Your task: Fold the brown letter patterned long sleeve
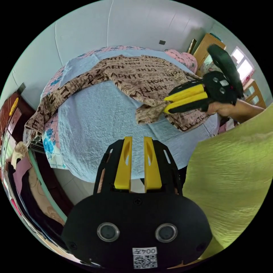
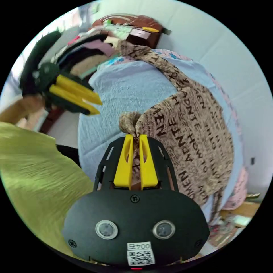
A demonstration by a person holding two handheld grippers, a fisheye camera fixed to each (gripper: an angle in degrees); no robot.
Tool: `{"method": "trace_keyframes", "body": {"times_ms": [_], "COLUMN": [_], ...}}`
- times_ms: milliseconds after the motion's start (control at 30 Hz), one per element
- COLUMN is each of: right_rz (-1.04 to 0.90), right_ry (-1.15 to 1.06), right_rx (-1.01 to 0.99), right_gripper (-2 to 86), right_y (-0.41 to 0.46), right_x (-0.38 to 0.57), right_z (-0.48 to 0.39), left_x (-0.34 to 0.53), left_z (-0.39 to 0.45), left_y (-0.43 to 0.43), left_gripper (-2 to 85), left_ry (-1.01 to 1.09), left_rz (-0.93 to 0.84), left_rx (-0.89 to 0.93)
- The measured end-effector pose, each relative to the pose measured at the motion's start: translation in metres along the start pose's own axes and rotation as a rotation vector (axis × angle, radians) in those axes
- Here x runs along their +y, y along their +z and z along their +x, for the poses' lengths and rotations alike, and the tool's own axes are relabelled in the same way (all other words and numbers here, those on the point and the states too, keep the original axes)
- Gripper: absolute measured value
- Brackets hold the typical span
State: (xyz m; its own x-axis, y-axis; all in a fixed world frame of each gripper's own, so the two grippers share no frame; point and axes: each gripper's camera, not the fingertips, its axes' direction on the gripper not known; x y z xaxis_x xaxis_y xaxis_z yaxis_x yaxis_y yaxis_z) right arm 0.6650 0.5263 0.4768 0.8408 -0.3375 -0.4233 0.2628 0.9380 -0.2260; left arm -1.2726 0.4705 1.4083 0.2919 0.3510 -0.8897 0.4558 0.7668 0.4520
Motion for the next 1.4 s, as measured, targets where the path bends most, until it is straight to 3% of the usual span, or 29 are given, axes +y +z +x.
{"method": "trace_keyframes", "body": {"times_ms": [100, 233, 400, 500, 733, 1033, 1267, 1400], "right_rz": [0.073, 0.182, 0.191, 0.183, 0.145, 0.135, 0.209, 0.153], "right_ry": [0.281, 0.490, 0.499, 0.490, 0.450, 0.434, 0.462, 0.465], "right_rx": [-0.329, -0.520, -0.523, -0.526, -0.501, -0.475, -0.441, -0.375], "right_gripper": [4.9, 4.8, 4.9, 4.9, 4.9, 5.4, 9.7, 10.0], "right_y": [-0.022, -0.032, -0.037, -0.037, -0.038, -0.050, -0.078, -0.079], "right_x": [0.018, 0.049, 0.064, 0.067, 0.067, 0.065, 0.077, 0.089], "right_z": [0.067, 0.117, 0.118, 0.112, 0.099, 0.087, 0.076, 0.063], "left_x": [-0.006, -0.022, -0.042, -0.048, -0.073, -0.086, -0.078, -0.047], "left_z": [0.008, 0.017, 0.015, 0.022, 0.048, 0.080, 0.077, 0.058], "left_y": [-0.014, -0.026, -0.061, -0.066, -0.070, -0.086, -0.132, -0.108], "left_gripper": [9.1, 10.5, 10.5, 11.2, 12.8, 3.8, 3.1, 2.9], "left_ry": [0.043, 0.071, 0.086, 0.167, 0.298, 0.397, 0.217, 0.039], "left_rz": [0.059, 0.108, 0.212, 0.187, 0.147, 0.143, 0.041, -0.055], "left_rx": [0.026, 0.055, 0.095, -0.005, -0.047, -0.067, -0.134, -0.036]}}
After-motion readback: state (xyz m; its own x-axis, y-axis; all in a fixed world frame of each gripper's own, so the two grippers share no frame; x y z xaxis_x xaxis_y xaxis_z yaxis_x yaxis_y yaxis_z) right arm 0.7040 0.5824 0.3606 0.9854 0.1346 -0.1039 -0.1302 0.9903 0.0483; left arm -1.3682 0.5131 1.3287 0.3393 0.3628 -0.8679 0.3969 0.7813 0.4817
